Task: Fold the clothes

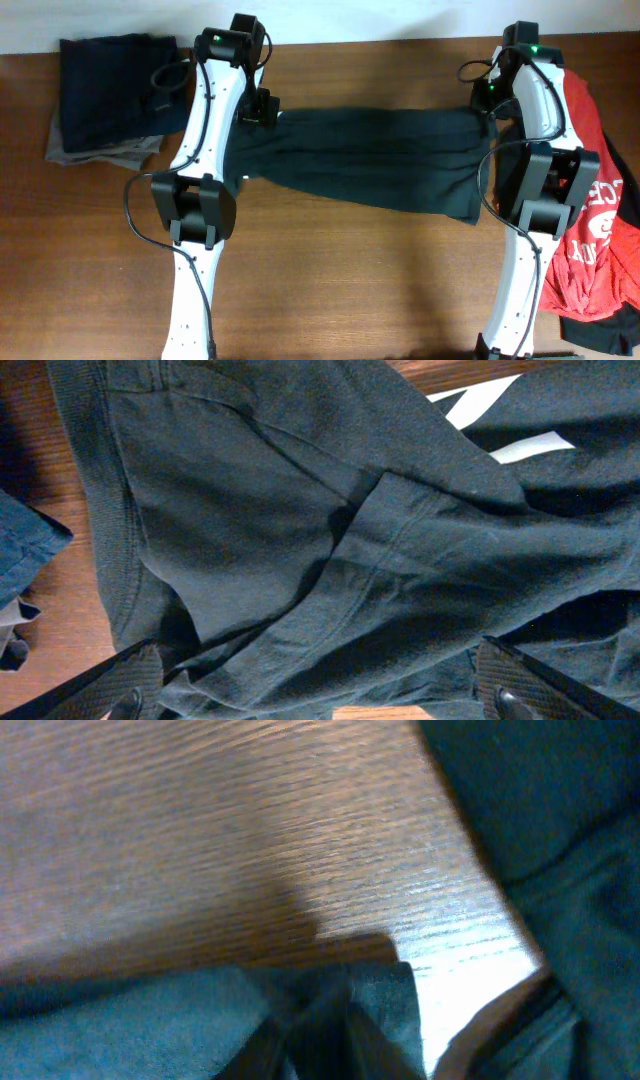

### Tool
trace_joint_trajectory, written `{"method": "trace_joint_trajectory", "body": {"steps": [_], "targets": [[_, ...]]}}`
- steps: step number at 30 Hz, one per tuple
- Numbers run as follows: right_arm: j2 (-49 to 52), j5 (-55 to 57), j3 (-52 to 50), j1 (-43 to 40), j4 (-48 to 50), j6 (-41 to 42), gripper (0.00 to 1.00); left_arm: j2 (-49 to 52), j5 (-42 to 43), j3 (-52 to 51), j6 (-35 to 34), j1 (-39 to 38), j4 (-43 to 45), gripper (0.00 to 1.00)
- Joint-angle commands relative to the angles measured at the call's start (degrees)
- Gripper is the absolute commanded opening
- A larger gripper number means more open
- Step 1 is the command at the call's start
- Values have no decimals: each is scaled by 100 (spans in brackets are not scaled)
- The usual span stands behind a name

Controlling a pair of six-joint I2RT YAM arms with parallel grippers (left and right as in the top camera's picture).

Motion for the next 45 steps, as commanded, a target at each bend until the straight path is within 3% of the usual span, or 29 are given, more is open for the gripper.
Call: {"method": "trace_joint_trajectory", "body": {"steps": [1,8,21,28,38,45], "targets": [[-7,59,0,-42,-66,4,6,-28,59,20,-13,15,-9,99],[-168,304,435,-42,-544,4,4,-28,59,20,-13,15,13,99],[-199,487,1707,-33,-2282,9,4,-28,59,20,-13,15,33,99],[-197,466,1790,-31,-3464,199,4,-28,59,20,-13,15,-26,99],[-382,46,1696,-17,-3467,503,4,-28,-282,20,-15,33,-243,99],[-1141,33,892,122,-3464,503,4,-28,-304,20,-17,210,-308,99]]}}
